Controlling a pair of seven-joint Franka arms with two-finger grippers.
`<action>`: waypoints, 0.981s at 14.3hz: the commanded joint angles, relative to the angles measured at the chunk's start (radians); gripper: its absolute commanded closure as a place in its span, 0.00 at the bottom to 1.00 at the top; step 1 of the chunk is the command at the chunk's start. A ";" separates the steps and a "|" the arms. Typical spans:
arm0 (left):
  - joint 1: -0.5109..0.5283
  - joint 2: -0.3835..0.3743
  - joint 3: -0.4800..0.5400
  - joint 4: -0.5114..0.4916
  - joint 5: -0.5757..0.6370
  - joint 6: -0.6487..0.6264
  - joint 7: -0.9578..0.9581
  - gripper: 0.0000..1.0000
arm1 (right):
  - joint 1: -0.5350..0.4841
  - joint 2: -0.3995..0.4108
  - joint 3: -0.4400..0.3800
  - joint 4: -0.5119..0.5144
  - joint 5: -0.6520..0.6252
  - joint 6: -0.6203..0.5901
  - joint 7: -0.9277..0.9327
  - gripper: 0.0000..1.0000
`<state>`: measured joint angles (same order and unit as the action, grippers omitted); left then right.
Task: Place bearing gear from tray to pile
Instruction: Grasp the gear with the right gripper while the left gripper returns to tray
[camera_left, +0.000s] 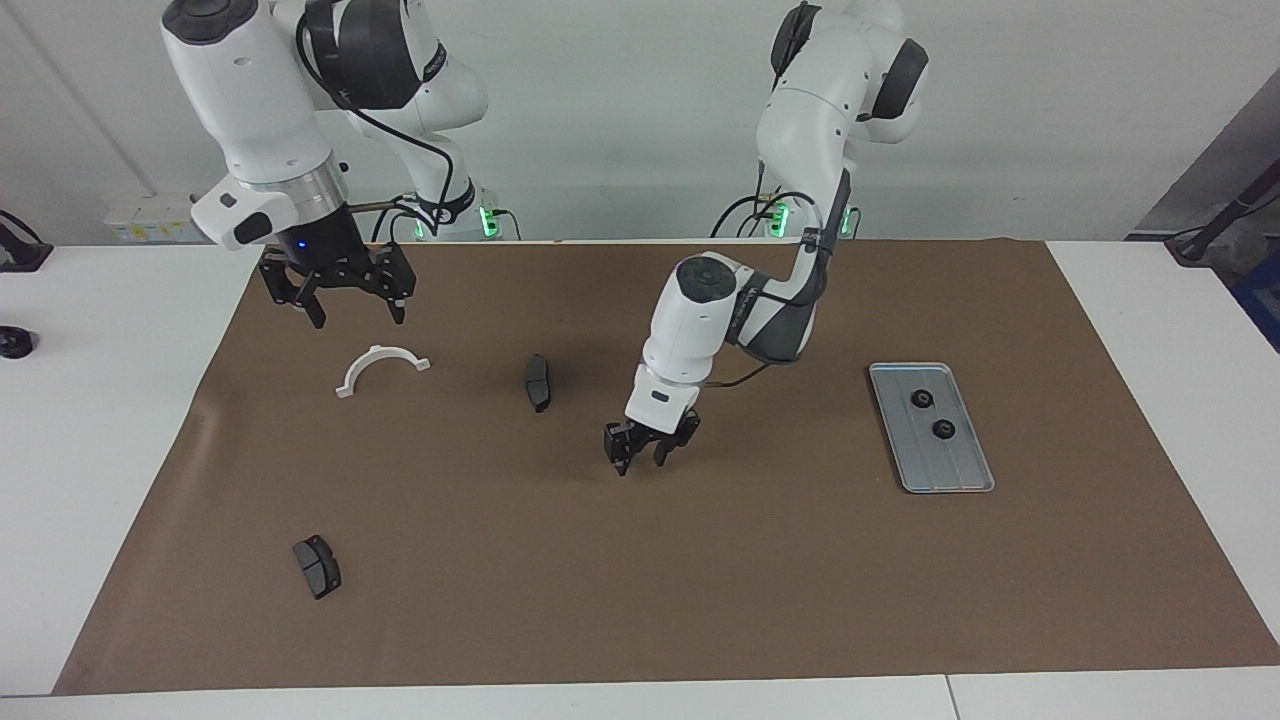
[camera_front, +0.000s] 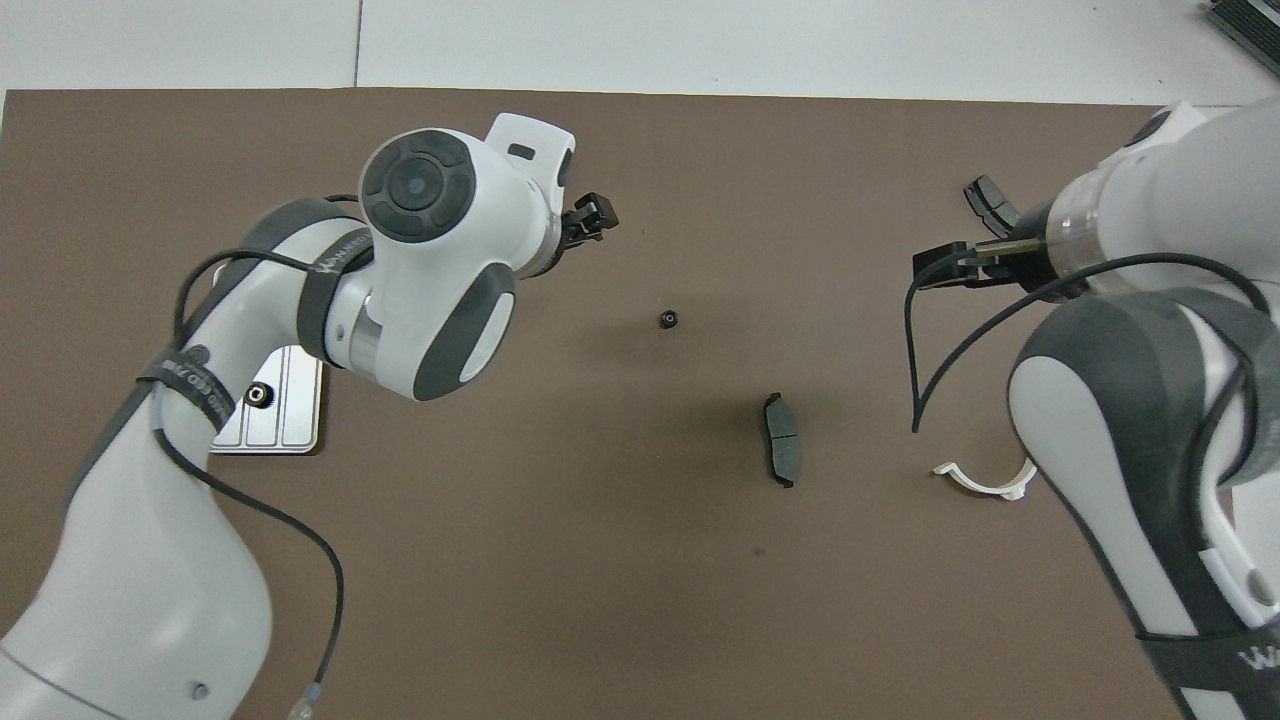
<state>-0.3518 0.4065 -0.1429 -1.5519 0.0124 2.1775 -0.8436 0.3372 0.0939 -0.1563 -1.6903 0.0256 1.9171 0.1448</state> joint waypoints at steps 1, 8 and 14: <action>0.137 -0.125 -0.011 -0.138 0.006 -0.086 0.189 0.00 | 0.078 0.100 -0.002 0.069 -0.016 0.039 0.105 0.00; 0.459 -0.244 -0.004 -0.387 0.004 -0.078 0.572 0.00 | 0.195 0.317 0.000 0.123 -0.038 0.269 0.232 0.00; 0.531 -0.336 -0.004 -0.724 0.004 0.254 0.590 0.28 | 0.284 0.533 0.000 0.227 -0.052 0.385 0.369 0.00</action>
<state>0.1741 0.1416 -0.1384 -2.1552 0.0126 2.3623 -0.2446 0.6262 0.5785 -0.1540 -1.5240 -0.0129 2.2875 0.4869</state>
